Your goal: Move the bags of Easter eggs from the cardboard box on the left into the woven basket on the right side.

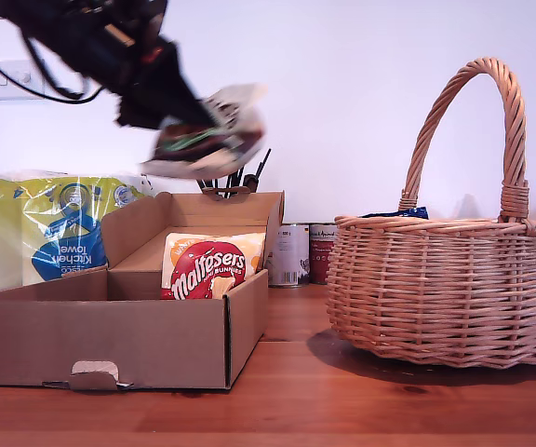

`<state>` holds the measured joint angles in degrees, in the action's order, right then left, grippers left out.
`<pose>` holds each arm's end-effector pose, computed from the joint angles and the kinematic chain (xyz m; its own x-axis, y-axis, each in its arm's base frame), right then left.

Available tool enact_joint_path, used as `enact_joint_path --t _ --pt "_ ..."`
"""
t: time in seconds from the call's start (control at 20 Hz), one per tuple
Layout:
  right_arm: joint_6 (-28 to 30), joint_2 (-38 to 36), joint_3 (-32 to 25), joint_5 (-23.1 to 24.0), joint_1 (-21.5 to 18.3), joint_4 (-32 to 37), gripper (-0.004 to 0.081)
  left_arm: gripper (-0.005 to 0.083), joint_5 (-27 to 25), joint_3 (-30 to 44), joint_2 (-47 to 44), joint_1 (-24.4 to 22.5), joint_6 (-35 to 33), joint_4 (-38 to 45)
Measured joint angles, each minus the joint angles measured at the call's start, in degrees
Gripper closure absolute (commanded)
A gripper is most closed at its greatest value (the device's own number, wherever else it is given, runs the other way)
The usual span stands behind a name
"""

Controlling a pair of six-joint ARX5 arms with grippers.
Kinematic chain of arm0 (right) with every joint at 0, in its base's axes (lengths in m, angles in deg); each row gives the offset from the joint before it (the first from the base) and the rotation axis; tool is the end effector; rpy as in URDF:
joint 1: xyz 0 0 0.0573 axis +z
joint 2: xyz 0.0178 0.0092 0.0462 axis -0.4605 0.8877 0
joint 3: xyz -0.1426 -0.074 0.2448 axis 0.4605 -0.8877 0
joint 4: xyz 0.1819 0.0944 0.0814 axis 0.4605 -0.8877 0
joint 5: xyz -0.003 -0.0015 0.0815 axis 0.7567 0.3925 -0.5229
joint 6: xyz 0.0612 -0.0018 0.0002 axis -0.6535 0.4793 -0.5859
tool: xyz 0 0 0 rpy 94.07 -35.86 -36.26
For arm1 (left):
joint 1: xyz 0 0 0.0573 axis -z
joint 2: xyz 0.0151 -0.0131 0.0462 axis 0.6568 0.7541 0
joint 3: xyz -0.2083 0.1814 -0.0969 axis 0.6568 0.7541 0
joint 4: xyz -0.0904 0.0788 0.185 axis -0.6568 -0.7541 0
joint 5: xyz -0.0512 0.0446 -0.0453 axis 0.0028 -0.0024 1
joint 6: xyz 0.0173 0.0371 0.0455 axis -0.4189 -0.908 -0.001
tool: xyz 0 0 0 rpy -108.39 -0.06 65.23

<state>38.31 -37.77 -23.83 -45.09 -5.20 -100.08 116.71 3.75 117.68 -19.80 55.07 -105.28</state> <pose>0.0177 0.0061 0.2765 0.8295 0.3106 -0.4641 -0.3102 0.9473 0.0796 0.3158 -0.1527 0.3277 0.2182 -0.8167 -0.5343 0.8625 0.4175 -0.2859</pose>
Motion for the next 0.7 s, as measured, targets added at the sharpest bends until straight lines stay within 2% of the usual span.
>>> enact_joint_path --t 0.1,0.35,0.55,0.7 --pt "0.0 0.0 0.0 0.0 0.0 0.07 0.0783 0.0755 -1.11 -0.04 1.75 4.35 7.85 7.63" --pt "0.0 0.0 0.0 0.0 0.0 0.17 0.0783 0.0755 -12.04 -0.04 8.57 16.5 24.09 24.63" --pt "0.0 0.0 0.0 0.0 0.0 0.2 0.0783 0.0755 -23.76 -0.04 11.37 21.86 30.84 33.05" --pt "0.0 0.0 0.0 0.0 0.0 0.24 0.0782 0.0755 -29.31 -0.04 13.66 23.96 32.33 37.24"
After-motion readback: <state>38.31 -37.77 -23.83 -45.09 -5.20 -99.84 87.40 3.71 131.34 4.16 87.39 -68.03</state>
